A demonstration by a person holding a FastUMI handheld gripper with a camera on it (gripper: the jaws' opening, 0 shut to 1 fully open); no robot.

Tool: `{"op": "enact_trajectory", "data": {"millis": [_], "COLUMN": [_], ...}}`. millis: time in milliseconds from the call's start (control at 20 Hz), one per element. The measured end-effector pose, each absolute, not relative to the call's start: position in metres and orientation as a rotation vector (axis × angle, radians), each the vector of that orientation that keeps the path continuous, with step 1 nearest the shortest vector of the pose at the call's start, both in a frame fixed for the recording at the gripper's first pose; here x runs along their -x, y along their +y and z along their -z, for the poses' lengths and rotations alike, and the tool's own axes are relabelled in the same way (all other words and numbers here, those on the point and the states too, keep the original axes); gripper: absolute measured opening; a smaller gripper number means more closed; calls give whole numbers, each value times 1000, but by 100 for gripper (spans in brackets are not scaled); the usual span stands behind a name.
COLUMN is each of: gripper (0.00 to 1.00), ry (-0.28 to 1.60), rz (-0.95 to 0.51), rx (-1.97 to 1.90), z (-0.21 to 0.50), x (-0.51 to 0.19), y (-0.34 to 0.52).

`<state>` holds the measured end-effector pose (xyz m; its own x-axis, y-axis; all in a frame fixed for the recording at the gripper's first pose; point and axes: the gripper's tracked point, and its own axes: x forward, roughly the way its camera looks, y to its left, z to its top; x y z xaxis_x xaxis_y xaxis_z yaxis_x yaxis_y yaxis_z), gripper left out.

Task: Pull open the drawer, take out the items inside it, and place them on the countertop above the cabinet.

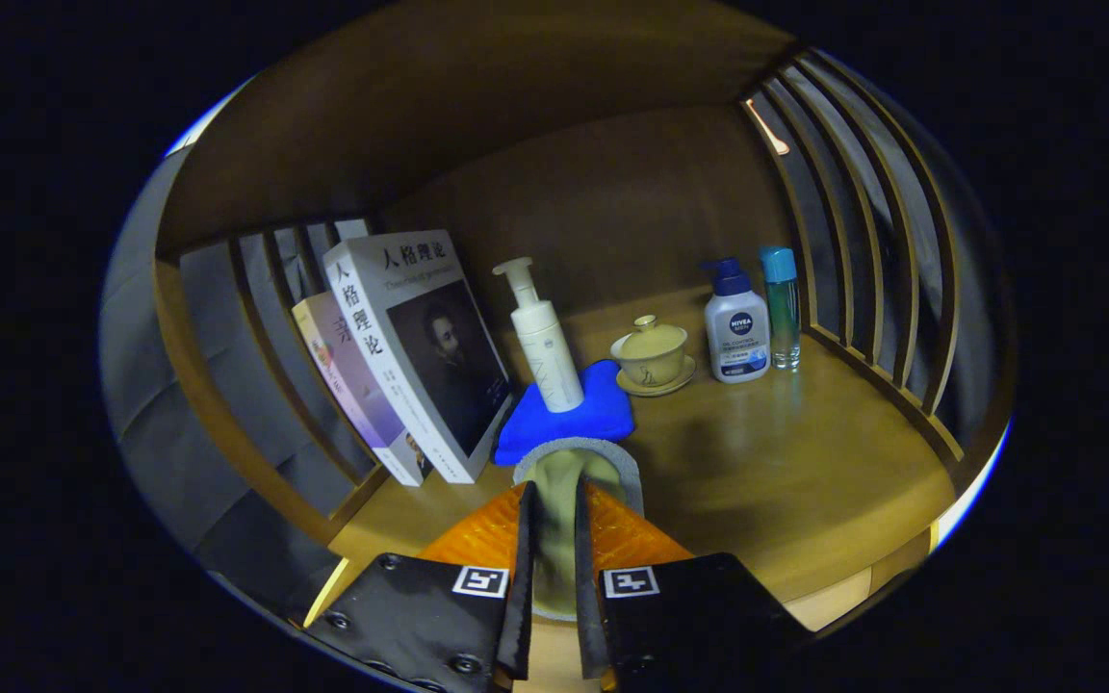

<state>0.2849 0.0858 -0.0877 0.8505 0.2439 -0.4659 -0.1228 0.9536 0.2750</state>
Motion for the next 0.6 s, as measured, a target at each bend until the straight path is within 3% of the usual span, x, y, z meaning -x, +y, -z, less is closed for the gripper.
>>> {"op": "enact_trajectory", "data": {"millis": [300, 550, 600], "gripper": [25, 97, 98], "ry": [527, 467, 449], "rz": [-164, -151, -157], "rx": [-197, -110, -90], "z": [96, 85, 80], "x": [-299, -291, -285], "y": [82, 80, 82]}}
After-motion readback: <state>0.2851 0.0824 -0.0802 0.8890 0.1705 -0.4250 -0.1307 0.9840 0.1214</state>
